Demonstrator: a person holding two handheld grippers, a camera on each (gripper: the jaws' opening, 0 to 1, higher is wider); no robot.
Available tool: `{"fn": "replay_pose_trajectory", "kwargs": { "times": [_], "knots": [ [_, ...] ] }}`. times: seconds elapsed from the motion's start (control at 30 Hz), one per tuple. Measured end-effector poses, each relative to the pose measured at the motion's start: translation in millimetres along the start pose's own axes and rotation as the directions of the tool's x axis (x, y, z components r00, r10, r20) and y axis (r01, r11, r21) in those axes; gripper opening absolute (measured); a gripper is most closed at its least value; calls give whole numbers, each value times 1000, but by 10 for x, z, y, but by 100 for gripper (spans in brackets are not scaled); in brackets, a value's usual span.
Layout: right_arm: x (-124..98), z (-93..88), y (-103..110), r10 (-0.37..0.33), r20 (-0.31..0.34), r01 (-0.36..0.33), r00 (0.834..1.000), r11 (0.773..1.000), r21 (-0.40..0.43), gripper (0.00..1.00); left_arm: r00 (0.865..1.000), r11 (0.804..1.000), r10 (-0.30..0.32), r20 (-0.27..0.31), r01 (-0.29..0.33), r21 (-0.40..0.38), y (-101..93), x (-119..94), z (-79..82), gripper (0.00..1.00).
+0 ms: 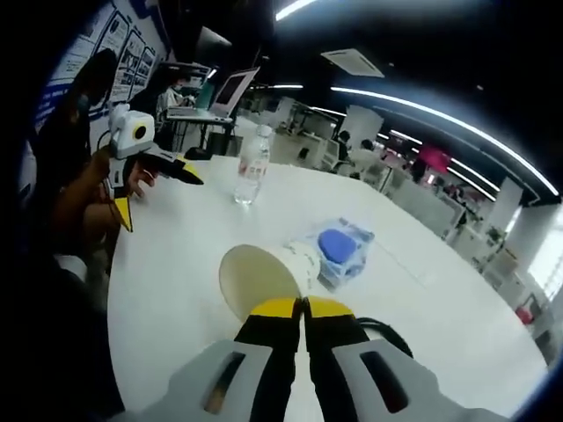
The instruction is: Arrange the tabletop items into an orderly group along one side of the table until the central work area is clear of visible clutter.
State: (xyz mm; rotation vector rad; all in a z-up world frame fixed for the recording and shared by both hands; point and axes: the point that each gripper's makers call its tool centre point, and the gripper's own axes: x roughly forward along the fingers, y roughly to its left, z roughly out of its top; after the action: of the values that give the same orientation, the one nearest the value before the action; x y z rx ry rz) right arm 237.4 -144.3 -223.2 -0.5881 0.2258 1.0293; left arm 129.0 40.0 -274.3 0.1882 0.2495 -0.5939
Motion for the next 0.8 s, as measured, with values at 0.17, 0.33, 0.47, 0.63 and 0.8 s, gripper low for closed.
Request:
{"fn": "replay_pose_trajectory", "kwargs": {
  "times": [0.17,0.33,0.47,0.63,0.8],
  "knots": [
    [21,24,-67,31,-46,-32,998,999,-15,0,1000,1000,7,-9,-7,-4,12,-7,-40,100],
    [41,86,-79,110,-93,-111,990,994,-12,0,1000,1000,8,-14,-8,-4,6,-24,-65,100],
    [68,109,-119,137,-124,-139,983,990,-8,0,1000,1000,2,-5,-2,-8,-19,-35,-52,100],
    [109,164,-124,201,-118,-198,972,979,41,0,1000,1000,6,-4,-6,-5,5,-60,-52,100],
    [150,196,-137,236,-129,-229,963,971,69,0,1000,1000,26,-8,-26,-9,70,-96,-66,100]
  ]
}}
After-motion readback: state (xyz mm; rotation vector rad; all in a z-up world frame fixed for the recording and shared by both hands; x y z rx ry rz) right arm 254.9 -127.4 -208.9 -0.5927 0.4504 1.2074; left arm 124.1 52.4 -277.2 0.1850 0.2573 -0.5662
